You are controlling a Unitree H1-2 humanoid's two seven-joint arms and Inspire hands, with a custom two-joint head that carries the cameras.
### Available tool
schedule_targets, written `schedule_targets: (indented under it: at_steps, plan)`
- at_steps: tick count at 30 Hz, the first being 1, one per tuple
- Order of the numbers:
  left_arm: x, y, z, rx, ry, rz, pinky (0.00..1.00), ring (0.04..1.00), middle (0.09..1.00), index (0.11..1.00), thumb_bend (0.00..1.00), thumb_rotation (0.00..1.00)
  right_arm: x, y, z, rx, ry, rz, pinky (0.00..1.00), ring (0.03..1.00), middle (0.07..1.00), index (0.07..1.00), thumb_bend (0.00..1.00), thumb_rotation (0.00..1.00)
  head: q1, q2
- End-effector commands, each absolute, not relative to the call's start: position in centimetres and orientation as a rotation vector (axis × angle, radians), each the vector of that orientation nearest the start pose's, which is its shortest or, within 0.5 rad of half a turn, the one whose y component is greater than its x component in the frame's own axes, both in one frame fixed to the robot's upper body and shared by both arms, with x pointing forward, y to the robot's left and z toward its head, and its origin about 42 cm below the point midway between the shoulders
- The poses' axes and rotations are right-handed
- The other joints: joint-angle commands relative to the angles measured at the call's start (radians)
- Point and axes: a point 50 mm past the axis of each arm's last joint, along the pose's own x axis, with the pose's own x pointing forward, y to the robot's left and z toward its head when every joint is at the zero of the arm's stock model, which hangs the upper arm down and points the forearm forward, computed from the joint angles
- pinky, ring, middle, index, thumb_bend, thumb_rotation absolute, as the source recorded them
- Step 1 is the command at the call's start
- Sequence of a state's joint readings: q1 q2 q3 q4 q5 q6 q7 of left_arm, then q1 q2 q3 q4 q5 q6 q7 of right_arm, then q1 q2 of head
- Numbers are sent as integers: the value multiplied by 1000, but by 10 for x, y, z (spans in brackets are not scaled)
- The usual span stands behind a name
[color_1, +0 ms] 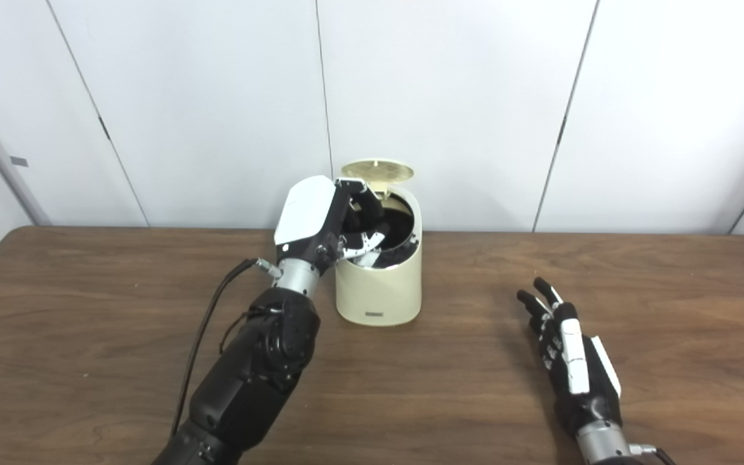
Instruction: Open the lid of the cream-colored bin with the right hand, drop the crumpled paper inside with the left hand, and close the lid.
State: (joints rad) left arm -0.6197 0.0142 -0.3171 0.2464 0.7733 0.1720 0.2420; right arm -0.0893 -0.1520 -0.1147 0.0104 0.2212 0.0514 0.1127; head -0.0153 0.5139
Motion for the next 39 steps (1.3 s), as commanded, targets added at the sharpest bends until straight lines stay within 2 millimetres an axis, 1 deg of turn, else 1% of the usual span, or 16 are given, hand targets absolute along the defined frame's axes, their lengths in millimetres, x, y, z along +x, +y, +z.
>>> schedule_targets:
  at_steps: [1, 5, 14, 20, 23, 27, 30, 39]
  plan:
    - [440, 85, 262, 841, -557, 54, 320, 423, 528, 471, 471, 0, 308, -285, 115, 75, 14, 25, 1000, 959, 880, 924, 490, 1000, 0, 0]
    - [440, 86, 259, 811, -599, 69, 317, 409, 504, 478, 472, 0, 308, -286, 115, 82, 16, 27, 1000, 948, 869, 903, 491, 1000, 2, 0]
    - [435, 92, 255, 743, -649, 91, 329, 407, 510, 469, 473, 0, 308, -286, 116, 73, 25, 32, 1000, 946, 864, 901, 472, 1000, 5, 1]
    - [429, 98, 256, 702, -685, 96, 324, 416, 518, 465, 472, 0, 309, -286, 115, 62, 27, 40, 1000, 949, 868, 908, 474, 1000, 7, 0]
    - [426, 101, 257, 685, -701, 104, 344, 431, 525, 478, 474, 0, 309, -286, 115, 60, 31, 40, 1000, 945, 867, 908, 476, 1000, 6, -1]
    - [422, 105, 259, 644, -708, 111, 349, 436, 517, 486, 475, 0, 310, -285, 114, 59, 32, 39, 1000, 937, 858, 903, 461, 1000, 6, -2]
    - [418, 109, 259, 613, -701, 115, 347, 440, 519, 489, 475, 0, 309, -286, 113, 59, 42, 37, 1000, 941, 858, 911, 469, 1000, 6, -3]
    - [411, 121, 259, 554, -694, 147, 346, 449, 522, 472, 475, 0, 309, -288, 112, 70, 43, 37, 1000, 952, 864, 917, 463, 1000, 10, -1]
